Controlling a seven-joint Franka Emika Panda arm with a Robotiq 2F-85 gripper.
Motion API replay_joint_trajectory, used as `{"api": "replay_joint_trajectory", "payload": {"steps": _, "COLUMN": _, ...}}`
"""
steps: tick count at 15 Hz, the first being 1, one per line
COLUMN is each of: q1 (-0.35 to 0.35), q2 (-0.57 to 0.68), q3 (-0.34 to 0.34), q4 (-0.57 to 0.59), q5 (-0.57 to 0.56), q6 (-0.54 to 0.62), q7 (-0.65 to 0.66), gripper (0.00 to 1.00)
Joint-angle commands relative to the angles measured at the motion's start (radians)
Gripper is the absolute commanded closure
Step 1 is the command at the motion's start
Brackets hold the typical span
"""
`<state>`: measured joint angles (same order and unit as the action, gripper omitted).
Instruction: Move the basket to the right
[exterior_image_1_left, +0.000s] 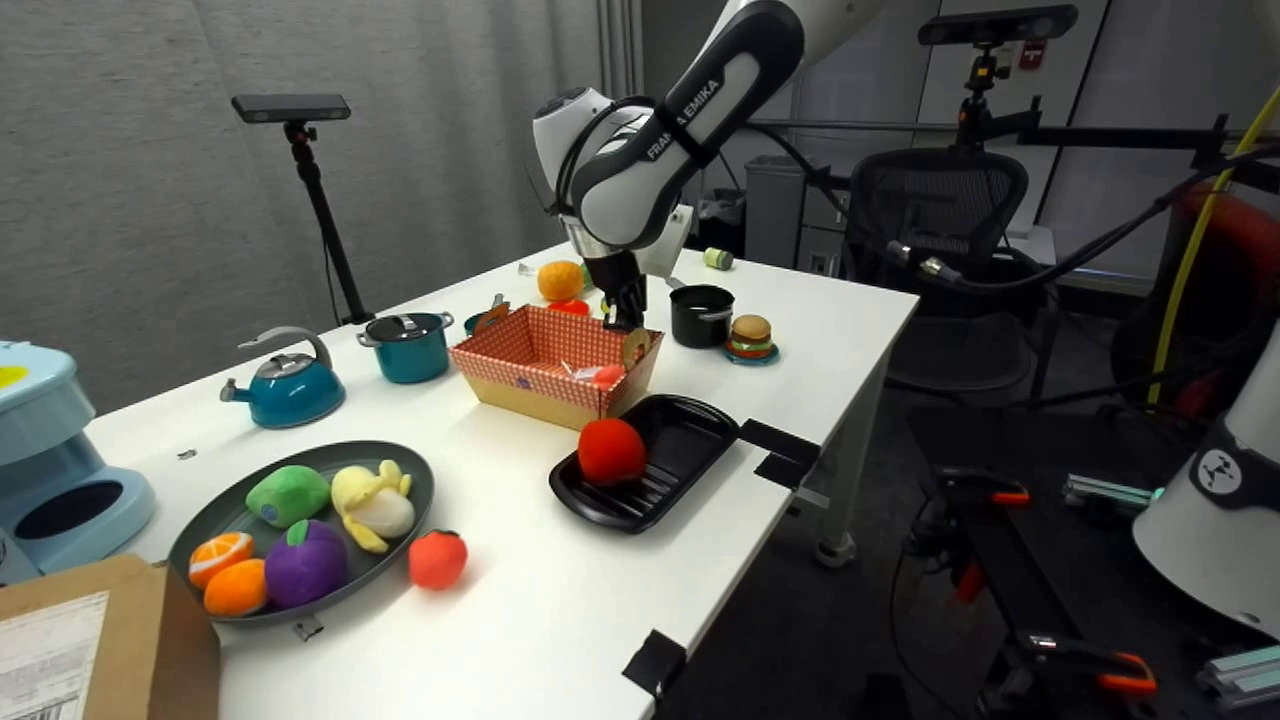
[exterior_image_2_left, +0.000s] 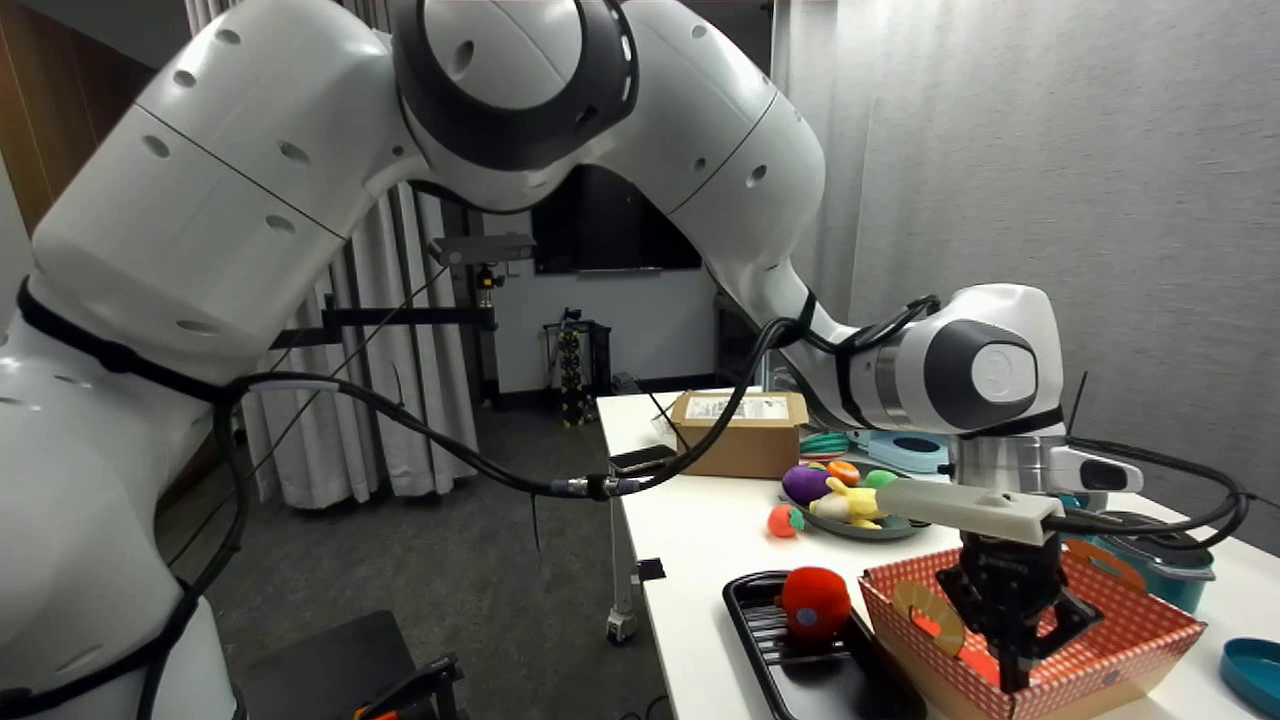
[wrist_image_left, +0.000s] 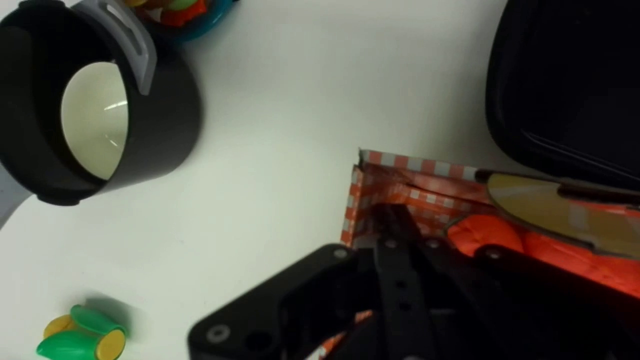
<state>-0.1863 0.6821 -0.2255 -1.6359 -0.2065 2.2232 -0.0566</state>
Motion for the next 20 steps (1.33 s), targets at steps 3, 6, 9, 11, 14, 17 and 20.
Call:
{"api": "replay_joint_trajectory", "payload": {"steps": 3, "q1": -0.044, "q2": 0.007, "q3": 0.012, "q4": -0.019, "q5": 0.026, "q6": 0.045, "q7": 0.007, "gripper": 1.00}}
{"api": "replay_joint_trajectory", "payload": {"steps": 6, "q1": -0.084, "q2": 0.032, "q3": 0.020, "q4": -0.011, "q5": 0.080, "q6": 0.037, "q7": 0.002, "gripper": 1.00}}
{"api": "replay_joint_trajectory", "payload": {"steps": 9, "q1": -0.132, "q2": 0.048, "q3": 0.010, "q4": -0.011, "q5": 0.150, "q6": 0.049, "q7": 0.027, "gripper": 1.00}}
{"api": "replay_joint_trajectory", "payload": {"steps": 11, "q1": -0.156, "q2": 0.040, "q3": -0.008, "q4": -0.030, "q5": 0.178, "q6": 0.071, "q7": 0.052, "gripper": 1.00}}
{"api": "replay_joint_trajectory", "payload": {"steps": 14, "q1": -0.163, "q2": 0.027, "q3": -0.044, "q4": -0.093, "q5": 0.163, "q6": 0.140, "q7": 0.096, "gripper": 1.00}}
{"api": "replay_joint_trajectory", "payload": {"steps": 17, "q1": -0.147, "q2": 0.027, "q3": -0.080, "q4": -0.146, "q5": 0.142, "q6": 0.179, "q7": 0.139, "gripper": 1.00}}
{"api": "replay_joint_trajectory", "payload": {"steps": 20, "q1": -0.135, "q2": 0.023, "q3": -0.102, "q4": -0.175, "q5": 0.139, "q6": 0.216, "q7": 0.186, "gripper": 1.00}}
